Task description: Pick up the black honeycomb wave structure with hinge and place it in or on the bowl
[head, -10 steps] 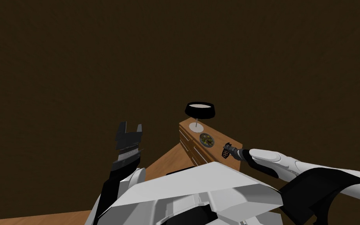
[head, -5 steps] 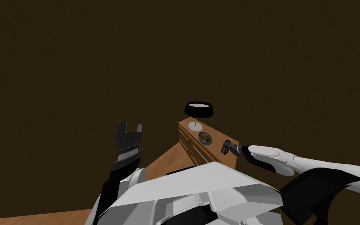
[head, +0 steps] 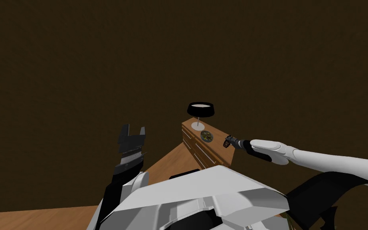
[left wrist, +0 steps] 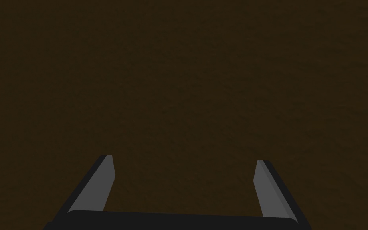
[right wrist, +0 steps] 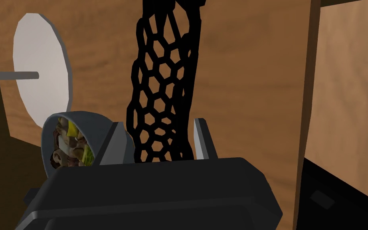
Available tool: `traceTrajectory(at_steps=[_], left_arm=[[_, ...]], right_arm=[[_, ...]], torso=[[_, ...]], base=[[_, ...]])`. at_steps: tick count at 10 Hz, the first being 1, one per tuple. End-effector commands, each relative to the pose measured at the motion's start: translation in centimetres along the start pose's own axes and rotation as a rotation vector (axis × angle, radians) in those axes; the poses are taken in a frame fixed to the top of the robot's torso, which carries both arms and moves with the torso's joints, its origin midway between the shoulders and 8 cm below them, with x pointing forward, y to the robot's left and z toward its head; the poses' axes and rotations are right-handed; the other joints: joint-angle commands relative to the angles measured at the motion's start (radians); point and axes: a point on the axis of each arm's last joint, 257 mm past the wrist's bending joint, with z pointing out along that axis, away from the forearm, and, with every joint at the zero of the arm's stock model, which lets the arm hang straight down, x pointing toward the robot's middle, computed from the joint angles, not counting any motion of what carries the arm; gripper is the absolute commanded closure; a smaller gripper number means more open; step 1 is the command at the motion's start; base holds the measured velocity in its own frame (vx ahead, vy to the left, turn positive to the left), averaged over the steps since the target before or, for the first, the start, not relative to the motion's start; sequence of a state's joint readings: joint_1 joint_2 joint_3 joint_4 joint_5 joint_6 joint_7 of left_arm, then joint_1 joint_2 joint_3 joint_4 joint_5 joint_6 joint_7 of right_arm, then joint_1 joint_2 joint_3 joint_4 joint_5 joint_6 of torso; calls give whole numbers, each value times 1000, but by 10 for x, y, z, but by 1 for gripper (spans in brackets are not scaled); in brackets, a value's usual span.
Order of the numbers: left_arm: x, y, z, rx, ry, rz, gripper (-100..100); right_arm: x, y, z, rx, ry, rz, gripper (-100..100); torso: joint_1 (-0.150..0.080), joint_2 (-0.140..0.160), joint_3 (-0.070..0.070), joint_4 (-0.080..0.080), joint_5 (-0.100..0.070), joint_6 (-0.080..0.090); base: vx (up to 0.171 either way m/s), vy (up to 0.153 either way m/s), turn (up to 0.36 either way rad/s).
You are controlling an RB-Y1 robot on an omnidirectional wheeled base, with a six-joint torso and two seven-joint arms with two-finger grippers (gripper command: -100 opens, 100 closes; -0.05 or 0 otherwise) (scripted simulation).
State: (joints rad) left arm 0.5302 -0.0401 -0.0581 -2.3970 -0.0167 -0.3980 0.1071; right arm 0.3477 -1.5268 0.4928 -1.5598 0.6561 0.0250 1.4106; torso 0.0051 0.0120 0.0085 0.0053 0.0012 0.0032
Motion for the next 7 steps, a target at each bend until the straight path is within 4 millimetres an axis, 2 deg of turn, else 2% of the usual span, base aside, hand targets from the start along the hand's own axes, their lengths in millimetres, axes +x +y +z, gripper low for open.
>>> traceTrajectory(at_steps=[1, 2, 3, 5, 6, 7], left_arm=[[0, 0, 0, 0, 0, 0, 0], [0, 0, 0, 0, 0, 0, 0], [0, 0, 0, 0, 0, 0, 0], [0, 0, 0, 0, 0, 0, 0], [0, 0, 0, 0, 0, 0, 0], [0, 0, 0, 0, 0, 0, 0]], right_arm=[[0, -4, 3, 5, 1, 3, 100], [13, -38, 3, 58, 16, 24, 100], [13, -38, 3, 58, 16, 24, 100], [24, -69, 2, 110, 25, 47, 100], [24, -69, 2, 110, 25, 47, 100], [33, -99, -1, 160, 30, 68, 100]], torso=[[0, 0, 0, 0, 0, 0], [-1, -6, -3, -1, 0, -1], [0, -5, -3, -1, 1, -2], [-1, -4, -2, 0, 0, 0], [0, -3, -2, 0, 0, -1], [0, -4, -2, 0, 0, 0]], base=[[-36, 26, -10], [-94, 44, -51], [-104, 41, -10], [-106, 40, -31], [-91, 37, -1], [-124, 59, -41]])
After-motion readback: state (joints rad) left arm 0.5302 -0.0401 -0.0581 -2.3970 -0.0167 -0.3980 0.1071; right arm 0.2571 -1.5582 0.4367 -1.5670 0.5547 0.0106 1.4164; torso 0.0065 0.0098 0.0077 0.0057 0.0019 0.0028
